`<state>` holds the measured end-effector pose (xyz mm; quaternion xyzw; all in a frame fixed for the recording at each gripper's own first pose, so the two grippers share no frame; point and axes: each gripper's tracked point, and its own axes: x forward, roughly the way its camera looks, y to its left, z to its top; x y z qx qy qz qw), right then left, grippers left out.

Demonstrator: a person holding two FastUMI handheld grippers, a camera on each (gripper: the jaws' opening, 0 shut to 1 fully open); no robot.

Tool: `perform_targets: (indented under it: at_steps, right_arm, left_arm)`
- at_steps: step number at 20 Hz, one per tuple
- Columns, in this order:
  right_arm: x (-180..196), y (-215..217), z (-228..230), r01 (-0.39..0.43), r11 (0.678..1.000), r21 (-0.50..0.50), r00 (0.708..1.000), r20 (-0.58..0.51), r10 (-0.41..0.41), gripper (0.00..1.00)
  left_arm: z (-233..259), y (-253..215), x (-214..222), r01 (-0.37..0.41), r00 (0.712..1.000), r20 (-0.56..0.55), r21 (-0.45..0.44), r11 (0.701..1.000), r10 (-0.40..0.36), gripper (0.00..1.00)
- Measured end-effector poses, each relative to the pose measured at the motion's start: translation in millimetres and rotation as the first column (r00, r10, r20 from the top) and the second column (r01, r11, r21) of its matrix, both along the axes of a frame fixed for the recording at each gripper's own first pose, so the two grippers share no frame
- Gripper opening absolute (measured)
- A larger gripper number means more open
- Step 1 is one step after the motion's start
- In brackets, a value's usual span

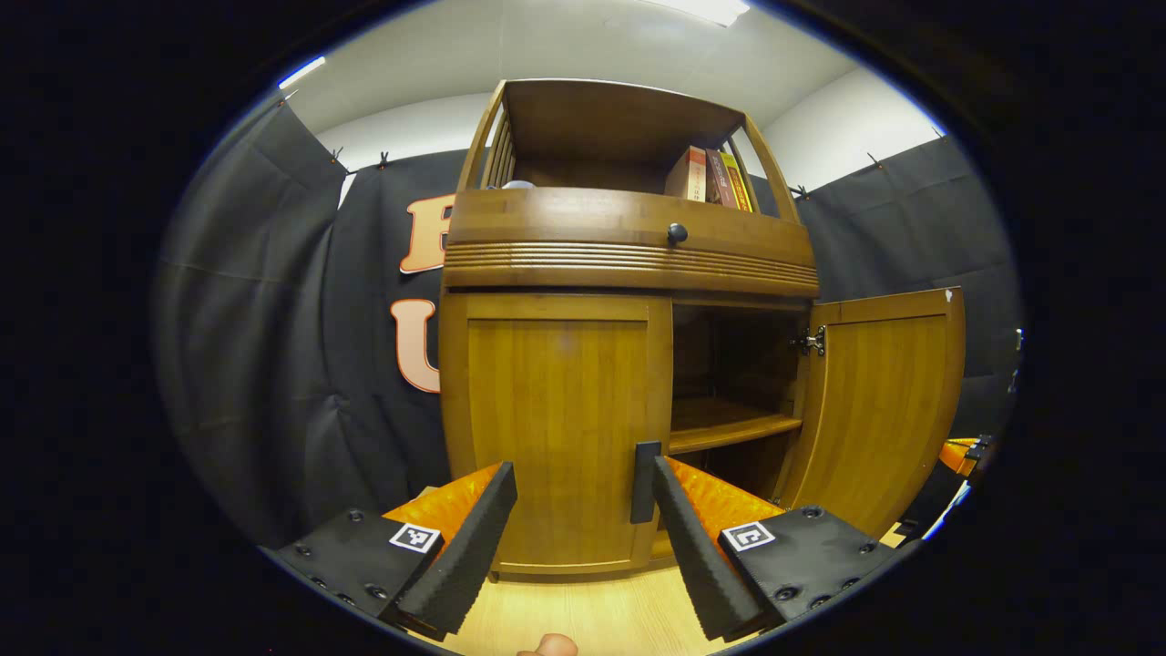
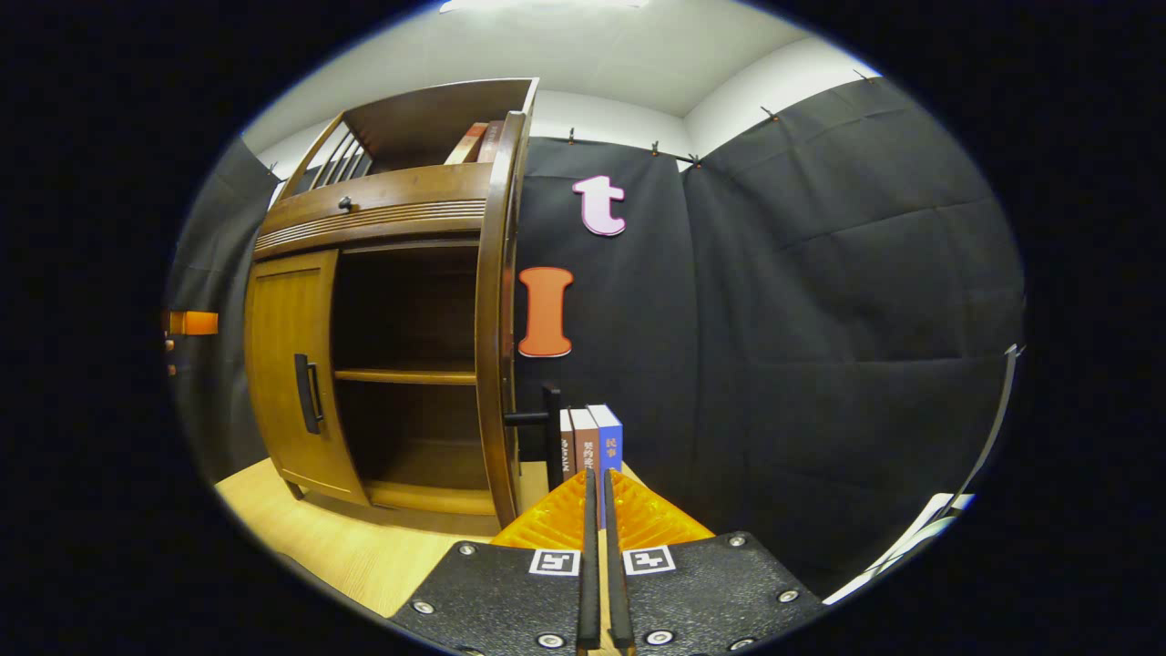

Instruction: Open the right door of the double-door shoe cabinet with the right hand, and open the left door with the left hand.

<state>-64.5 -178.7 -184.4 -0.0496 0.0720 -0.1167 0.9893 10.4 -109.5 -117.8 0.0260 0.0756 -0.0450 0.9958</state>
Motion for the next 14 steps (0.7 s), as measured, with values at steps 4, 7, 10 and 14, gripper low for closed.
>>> perform_targets:
  at_steps: [4, 7, 10, 14]
  right_arm:
    - [0, -7, -1, 0.026, 1.000, 0.014, 1.000, -0.004, -0.026, 0.14]
    - [-3, -17, 0, 0.046, 0.999, 0.023, 0.999, -0.002, -0.046, 0.34]
    - [-3, -28, 2, 0.060, 0.998, 0.028, 0.998, 0.019, -0.060, 0.49]
    - [-2, -40, 11, 0.095, 0.995, 0.029, 0.994, 0.053, -0.096, 0.94]
  left_arm:
    - [-30, -17, 24, 0.021, 0.999, -0.031, -0.026, 0.999, -0.021, 0.97]
    - [-56, -31, 45, 0.032, 0.998, -0.055, -0.033, 0.999, -0.034, 0.96]
    - [-73, -46, 63, 0.047, 0.997, -0.057, -0.035, 0.998, -0.049, 0.95]
    - [-89, -57, 92, 0.051, 0.998, -0.037, -0.035, 0.998, -0.052, 0.96]
